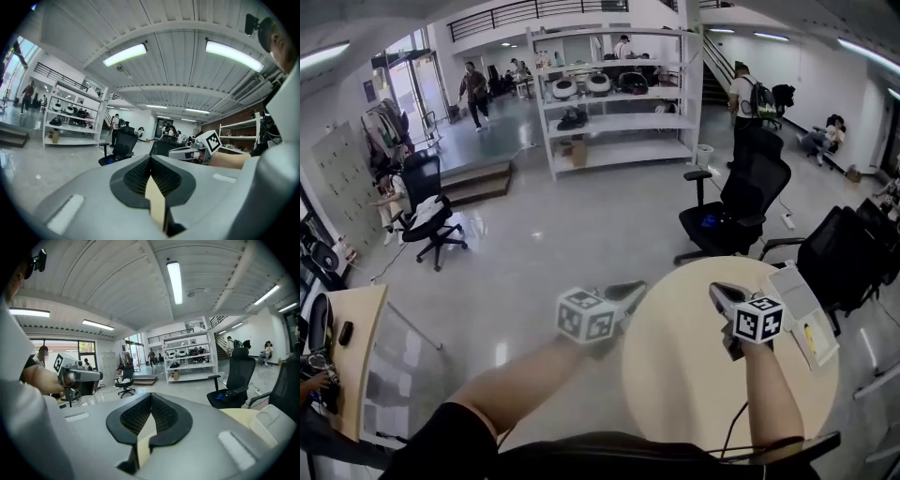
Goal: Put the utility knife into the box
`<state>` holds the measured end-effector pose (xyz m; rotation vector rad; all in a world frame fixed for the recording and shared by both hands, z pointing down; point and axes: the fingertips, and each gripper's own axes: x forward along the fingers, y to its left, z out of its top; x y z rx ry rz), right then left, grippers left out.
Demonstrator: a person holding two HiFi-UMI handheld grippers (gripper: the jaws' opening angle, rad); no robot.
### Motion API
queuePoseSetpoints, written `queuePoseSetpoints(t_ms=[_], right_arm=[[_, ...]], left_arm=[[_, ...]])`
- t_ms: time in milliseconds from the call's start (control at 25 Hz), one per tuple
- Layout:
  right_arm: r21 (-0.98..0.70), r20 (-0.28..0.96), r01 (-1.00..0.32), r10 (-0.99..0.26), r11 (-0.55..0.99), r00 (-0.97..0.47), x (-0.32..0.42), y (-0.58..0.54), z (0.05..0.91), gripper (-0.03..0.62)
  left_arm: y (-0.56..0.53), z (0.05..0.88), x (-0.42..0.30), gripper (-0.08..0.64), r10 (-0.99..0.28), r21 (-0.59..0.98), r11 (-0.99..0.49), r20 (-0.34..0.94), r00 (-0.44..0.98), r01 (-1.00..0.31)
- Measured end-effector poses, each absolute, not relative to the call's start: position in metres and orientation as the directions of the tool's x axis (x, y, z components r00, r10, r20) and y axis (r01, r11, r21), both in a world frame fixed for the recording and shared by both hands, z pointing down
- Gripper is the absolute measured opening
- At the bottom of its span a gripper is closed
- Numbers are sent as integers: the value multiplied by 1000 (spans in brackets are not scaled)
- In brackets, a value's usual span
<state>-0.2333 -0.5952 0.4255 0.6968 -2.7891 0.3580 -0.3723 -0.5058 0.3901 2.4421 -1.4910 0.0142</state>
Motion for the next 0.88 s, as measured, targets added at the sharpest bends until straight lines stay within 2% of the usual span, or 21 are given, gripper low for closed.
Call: queuePoseSetpoints(t_ms=[440, 880], right_arm=[[-191, 259, -296, -242, 936, -935, -421, -457, 381, 14], [-210, 223, -126, -79, 970, -972, -534, -332, 386, 12]], left_arm=[[-322, 359, -567, 0, -958, 202, -208, 157, 241, -957], [-188, 371, -656, 0, -988, 201, -26, 141, 55, -979]])
